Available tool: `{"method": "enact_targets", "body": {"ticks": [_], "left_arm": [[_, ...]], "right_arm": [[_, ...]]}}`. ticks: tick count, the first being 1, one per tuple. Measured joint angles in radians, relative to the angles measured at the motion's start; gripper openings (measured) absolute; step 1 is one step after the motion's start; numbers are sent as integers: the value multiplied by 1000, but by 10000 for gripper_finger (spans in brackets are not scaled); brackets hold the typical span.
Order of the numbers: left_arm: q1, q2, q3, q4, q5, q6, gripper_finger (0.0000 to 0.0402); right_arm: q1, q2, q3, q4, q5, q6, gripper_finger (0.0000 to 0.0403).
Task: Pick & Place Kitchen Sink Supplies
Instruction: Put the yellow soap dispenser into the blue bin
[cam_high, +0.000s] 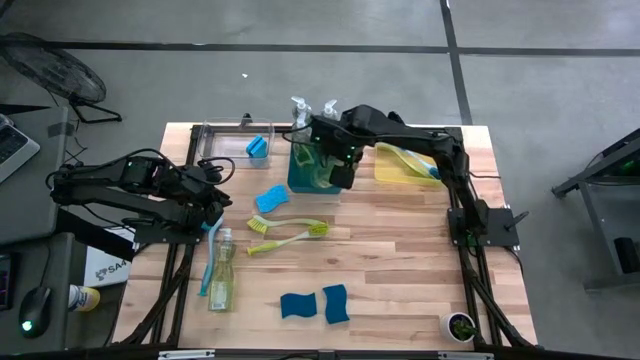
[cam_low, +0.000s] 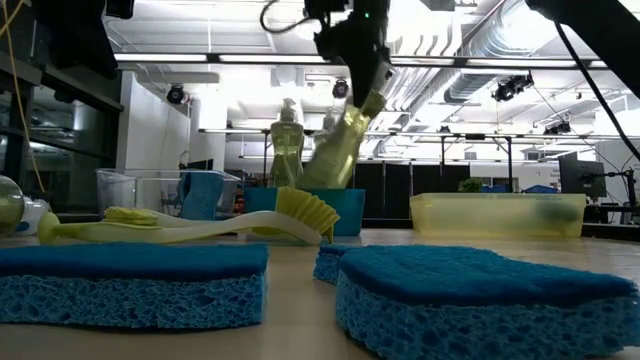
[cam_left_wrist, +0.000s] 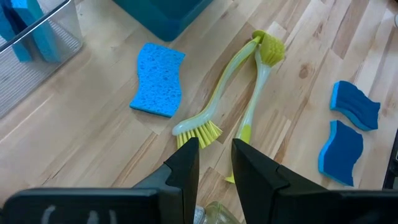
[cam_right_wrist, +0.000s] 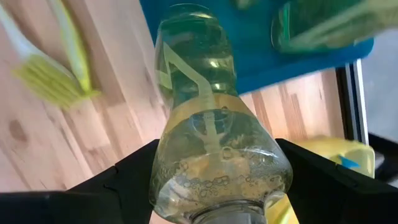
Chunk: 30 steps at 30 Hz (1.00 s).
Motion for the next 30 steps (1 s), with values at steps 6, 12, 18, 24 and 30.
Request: {"method": "enact_targets", "body": {"ticks": [6, 12, 18, 24, 30], "left_arm": [[0, 0, 0, 0, 0, 0, 92], [0, 0, 0, -1, 1, 1, 92], [0, 0, 0, -5, 2, 3, 92], [0, 0, 0, -8, 3, 3, 92], [0, 0, 0, -8, 6, 3, 92]], "right_arm": [[-5, 1, -22, 7, 12, 3, 279], [-9, 1, -24, 6, 49, 2, 279], [-27, 1, -24, 6, 81, 20, 279], [-65, 1, -24, 24, 90, -5, 279], [-101, 1, -24, 44, 88, -46, 279]]}}
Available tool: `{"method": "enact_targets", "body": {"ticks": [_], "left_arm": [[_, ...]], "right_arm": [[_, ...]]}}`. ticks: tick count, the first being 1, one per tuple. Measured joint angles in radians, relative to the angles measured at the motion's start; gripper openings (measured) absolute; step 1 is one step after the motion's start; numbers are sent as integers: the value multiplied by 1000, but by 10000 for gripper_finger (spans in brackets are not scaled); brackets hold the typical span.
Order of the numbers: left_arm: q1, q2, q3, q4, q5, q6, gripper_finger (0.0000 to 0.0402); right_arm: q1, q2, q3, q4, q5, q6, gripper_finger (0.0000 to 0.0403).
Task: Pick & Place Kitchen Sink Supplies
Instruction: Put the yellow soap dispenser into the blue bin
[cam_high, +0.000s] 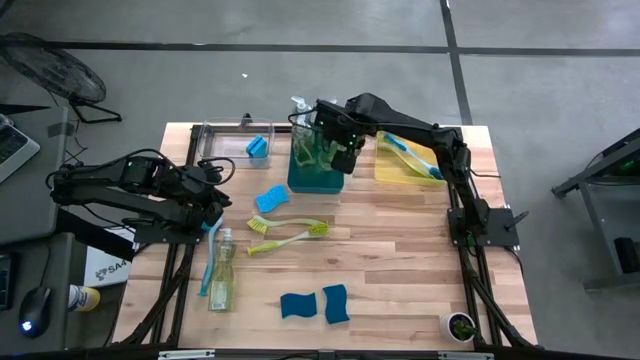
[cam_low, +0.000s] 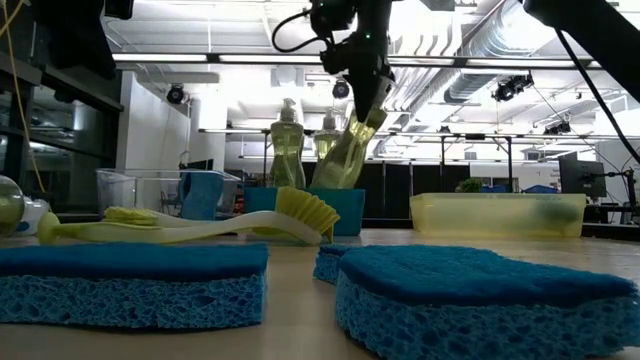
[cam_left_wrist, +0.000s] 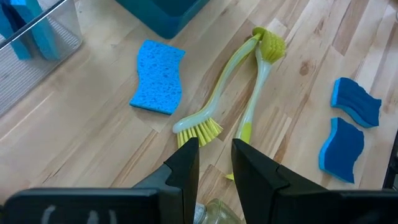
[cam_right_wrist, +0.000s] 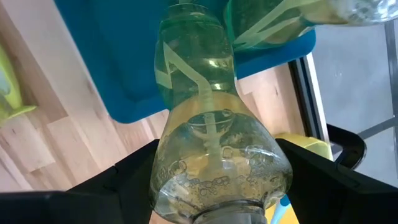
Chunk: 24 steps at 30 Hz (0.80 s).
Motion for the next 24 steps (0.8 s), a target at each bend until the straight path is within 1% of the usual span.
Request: {"method": "enact_targets", "body": {"ticks": [11, 24], "left_arm": [[0, 0, 0, 0, 8, 0, 92], [0, 0, 0, 0, 27, 0, 92]], "right_arm": [[-35, 0, 0, 42, -8, -87, 279], [-39, 0, 0, 37, 36, -203, 279]]}}
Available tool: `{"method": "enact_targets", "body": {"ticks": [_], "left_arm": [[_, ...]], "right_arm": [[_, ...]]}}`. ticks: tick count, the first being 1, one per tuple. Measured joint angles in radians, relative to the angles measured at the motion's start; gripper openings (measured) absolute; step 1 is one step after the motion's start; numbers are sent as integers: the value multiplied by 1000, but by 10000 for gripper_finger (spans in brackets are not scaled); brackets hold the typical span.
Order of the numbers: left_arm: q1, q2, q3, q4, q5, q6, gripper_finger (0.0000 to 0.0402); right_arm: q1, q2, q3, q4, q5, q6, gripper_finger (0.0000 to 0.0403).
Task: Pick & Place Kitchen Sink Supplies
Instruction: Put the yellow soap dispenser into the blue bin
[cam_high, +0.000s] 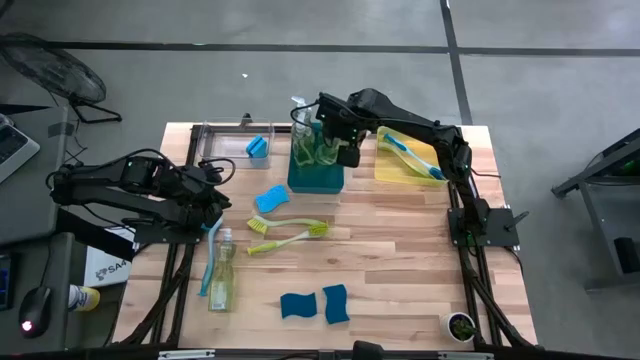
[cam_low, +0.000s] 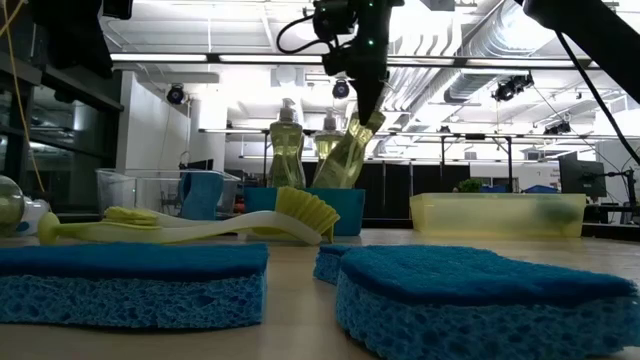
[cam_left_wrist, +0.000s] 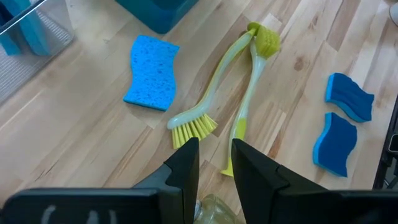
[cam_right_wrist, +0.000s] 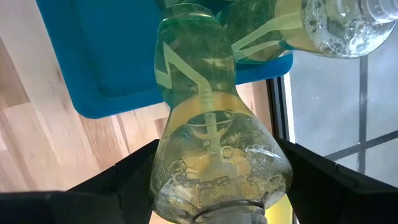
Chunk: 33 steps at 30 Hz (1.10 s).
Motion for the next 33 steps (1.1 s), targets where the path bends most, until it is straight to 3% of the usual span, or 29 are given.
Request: {"method": "enact_targets", "body": {"ticks": [17, 33], "left_arm": [[0, 0, 0, 0, 4, 0, 92], [0, 0, 0, 0, 5, -1, 92]], "right_arm": [[3, 61, 0, -14, 11, -92, 279], [23, 64, 0, 25, 98, -184, 279]]}}
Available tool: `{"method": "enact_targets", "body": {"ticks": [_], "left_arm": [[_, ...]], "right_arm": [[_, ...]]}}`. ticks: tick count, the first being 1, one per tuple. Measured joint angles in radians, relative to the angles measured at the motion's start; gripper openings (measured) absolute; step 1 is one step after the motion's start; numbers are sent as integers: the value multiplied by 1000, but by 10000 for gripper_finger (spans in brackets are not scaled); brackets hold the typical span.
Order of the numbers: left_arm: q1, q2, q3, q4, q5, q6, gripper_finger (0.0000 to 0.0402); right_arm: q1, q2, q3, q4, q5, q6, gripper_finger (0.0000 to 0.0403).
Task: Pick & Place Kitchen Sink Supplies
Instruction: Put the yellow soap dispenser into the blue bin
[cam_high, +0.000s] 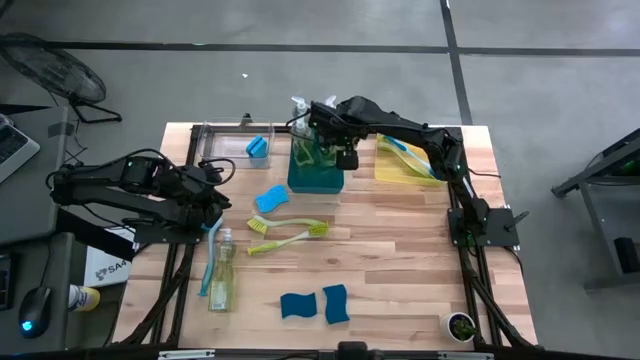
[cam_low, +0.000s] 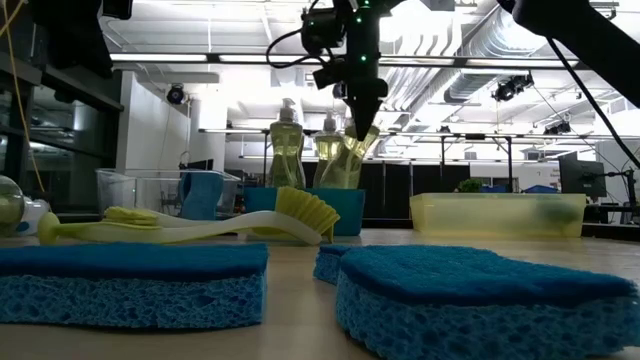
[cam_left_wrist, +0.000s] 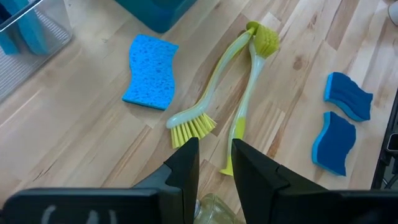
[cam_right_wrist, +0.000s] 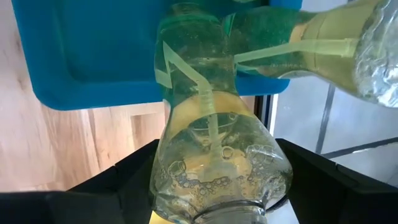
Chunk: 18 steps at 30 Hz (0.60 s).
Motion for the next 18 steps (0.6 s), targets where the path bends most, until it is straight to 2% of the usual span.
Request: {"method": "enact_targets", "body": {"ticks": [7, 18], "left_arm": [[0, 0, 0, 0, 0, 0, 92], [0, 0, 0, 0, 1, -1, 92]], "right_arm": [[12, 0, 0, 70, 10, -4, 310], [36, 0, 0, 65, 45, -2, 309]]}}
